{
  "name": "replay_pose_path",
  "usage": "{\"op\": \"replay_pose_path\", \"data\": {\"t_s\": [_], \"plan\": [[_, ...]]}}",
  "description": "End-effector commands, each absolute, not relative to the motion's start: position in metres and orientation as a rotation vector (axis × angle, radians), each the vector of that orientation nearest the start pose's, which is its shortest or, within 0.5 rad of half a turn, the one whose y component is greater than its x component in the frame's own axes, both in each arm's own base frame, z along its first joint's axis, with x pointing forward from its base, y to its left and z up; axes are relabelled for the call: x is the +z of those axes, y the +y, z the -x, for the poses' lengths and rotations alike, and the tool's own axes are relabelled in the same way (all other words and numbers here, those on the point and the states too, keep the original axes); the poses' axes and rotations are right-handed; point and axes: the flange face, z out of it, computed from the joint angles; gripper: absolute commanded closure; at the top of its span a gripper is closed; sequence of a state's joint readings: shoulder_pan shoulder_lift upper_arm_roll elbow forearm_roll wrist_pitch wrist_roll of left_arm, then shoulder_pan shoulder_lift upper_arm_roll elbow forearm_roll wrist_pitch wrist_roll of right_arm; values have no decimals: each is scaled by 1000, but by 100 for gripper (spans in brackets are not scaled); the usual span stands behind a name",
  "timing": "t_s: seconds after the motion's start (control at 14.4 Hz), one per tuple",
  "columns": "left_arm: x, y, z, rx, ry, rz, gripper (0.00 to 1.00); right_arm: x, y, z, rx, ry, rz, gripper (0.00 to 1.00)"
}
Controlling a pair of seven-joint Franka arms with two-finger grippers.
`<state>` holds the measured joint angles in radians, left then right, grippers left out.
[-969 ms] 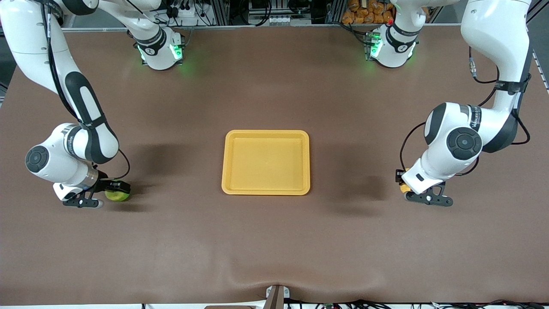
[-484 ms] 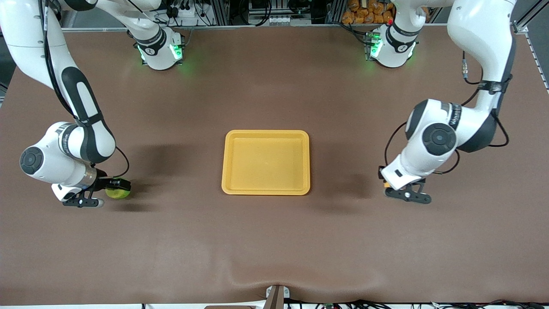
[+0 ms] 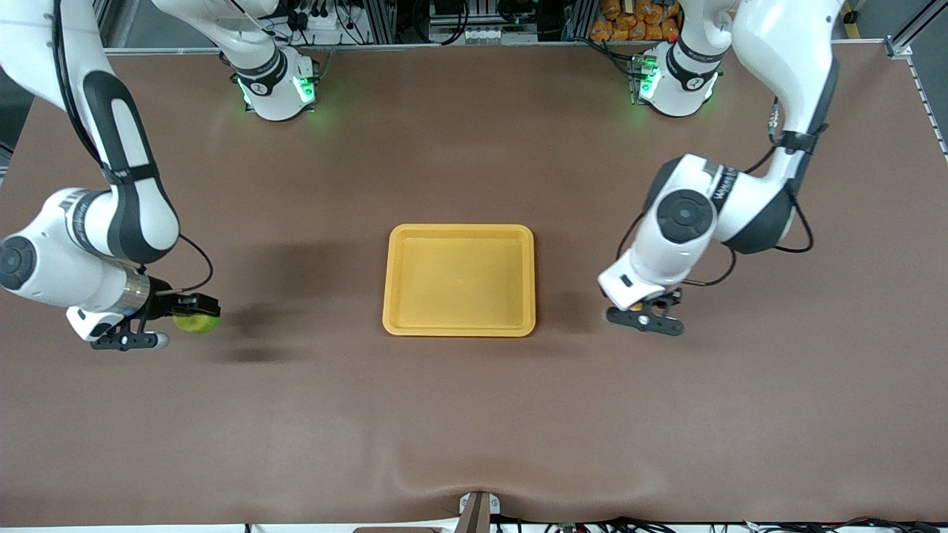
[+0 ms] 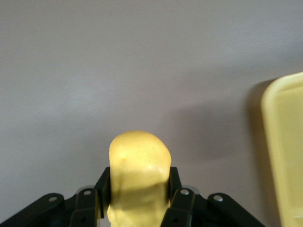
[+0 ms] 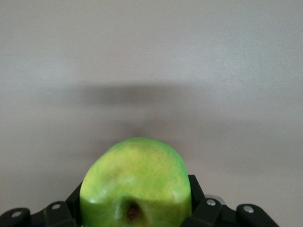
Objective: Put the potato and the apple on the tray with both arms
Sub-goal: 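Lift the potato with the left gripper and carry it toward the tray, then lower the potato onto the tray while the right gripper carries the apple over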
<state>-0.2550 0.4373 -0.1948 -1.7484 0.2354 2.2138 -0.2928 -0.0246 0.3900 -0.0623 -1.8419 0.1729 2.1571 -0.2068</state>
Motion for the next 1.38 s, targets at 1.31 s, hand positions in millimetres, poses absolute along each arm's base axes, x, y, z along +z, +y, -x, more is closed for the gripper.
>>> {"op": "replay_pose_path", "data": {"t_s": [1.31], "plan": [[252, -453, -555, -41, -169, 3119, 100, 454, 187, -573, 11, -1227, 2717, 100]]}}
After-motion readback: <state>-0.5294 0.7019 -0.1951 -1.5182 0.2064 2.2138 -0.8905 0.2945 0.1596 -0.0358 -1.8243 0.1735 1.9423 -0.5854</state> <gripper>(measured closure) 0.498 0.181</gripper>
